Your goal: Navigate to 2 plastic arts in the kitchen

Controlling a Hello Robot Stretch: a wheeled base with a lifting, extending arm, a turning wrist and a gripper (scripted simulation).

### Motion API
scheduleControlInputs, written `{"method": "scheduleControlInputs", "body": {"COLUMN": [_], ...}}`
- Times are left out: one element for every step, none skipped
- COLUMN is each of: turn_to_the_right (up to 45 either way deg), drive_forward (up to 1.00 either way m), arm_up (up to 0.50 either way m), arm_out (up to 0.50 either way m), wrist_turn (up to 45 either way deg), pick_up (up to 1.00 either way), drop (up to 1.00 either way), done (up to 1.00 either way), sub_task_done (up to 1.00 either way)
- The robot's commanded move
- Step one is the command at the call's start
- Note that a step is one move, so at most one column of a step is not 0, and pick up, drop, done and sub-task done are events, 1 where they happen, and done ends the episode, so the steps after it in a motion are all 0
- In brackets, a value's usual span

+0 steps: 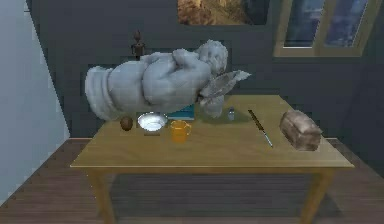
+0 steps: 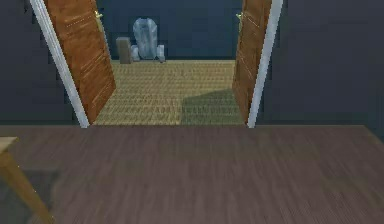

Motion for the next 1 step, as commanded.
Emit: {"method": "scheduleControlInputs", "body": {"turn_to_the_right": [12.0], "drive_forward": [0.0], "arm_up": [0.0], "arm_out": [0.0], "wrist_turn": [0.0], "pick_up": [0.0], "drop": [0.0], "done": [0.0], "sub_task_done": [0.0]}}
